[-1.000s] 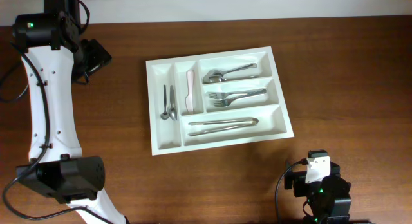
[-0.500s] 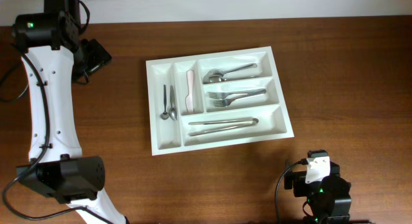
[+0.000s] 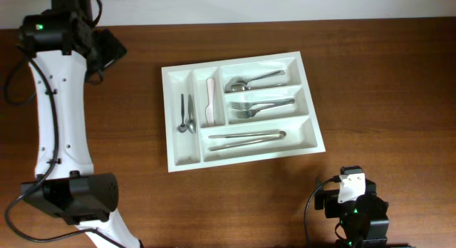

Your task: Pack container

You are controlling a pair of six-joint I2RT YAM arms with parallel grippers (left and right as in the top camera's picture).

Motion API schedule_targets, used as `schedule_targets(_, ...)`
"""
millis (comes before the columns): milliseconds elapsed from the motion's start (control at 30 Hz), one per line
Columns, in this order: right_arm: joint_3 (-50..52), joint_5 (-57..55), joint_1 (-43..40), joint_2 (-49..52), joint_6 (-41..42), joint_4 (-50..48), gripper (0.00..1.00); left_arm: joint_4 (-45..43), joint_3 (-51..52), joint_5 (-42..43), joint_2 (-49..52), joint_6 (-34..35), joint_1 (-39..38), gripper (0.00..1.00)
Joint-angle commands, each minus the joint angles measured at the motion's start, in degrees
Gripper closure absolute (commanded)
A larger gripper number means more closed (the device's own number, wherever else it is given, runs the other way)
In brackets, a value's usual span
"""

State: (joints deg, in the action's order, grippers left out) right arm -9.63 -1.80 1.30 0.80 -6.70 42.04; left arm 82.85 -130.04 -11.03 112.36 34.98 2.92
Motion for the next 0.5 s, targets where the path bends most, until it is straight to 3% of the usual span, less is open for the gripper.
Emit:
schedule_targets(0, 0.39, 0.57, 0.52, -0.61, -0.57, 0.61, 0.01, -5.75, 4.48, -0.57, -5.86, 0.37, -2.23, 0.01)
schedule_targets(200, 0.39, 0.55, 0.52, -0.61, -0.57, 0.61, 0.01, -23.67, 28.68, -0.83, -22.4, 0.37, -2.47, 0.01)
schedule_targets(467, 0.39, 0.55, 0.52, -0.61, -0.57, 0.61, 0.01, -33.14, 51.95, -0.87, -40.63, 0.37, -0.68, 0.01)
